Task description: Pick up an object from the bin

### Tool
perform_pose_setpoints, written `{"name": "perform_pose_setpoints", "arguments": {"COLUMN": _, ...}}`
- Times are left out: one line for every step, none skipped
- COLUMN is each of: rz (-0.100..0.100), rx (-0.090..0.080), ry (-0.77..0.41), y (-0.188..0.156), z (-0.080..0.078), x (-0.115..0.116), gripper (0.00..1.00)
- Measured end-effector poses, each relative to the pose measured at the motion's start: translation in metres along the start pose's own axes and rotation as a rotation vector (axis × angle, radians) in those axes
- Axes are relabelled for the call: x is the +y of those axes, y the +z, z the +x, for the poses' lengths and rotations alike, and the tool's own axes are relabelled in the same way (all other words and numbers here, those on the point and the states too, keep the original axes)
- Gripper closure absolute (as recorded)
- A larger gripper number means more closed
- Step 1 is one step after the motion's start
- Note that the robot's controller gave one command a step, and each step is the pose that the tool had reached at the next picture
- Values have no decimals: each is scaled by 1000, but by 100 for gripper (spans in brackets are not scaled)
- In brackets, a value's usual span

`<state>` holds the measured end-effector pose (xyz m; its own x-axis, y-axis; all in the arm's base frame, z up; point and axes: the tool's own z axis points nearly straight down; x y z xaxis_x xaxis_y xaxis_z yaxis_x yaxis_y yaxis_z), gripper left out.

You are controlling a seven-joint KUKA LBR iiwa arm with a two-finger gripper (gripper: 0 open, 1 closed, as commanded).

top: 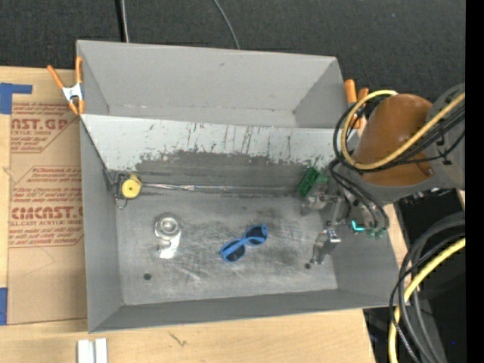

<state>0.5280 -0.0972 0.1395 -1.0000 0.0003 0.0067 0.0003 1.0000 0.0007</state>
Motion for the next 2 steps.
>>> {"name": "perform_pose_setpoints", "arguments": {"rz": 3, "rx": -14, "ry": -194, "y": 67, "z": -47, "x": 47, "gripper": 0}}
{"name": "perform_pose_setpoints", "arguments": {"rz": 4, "rx": -21, "ry": -279, "y": 66, "z": -11, "x": 89, "gripper": 0}}
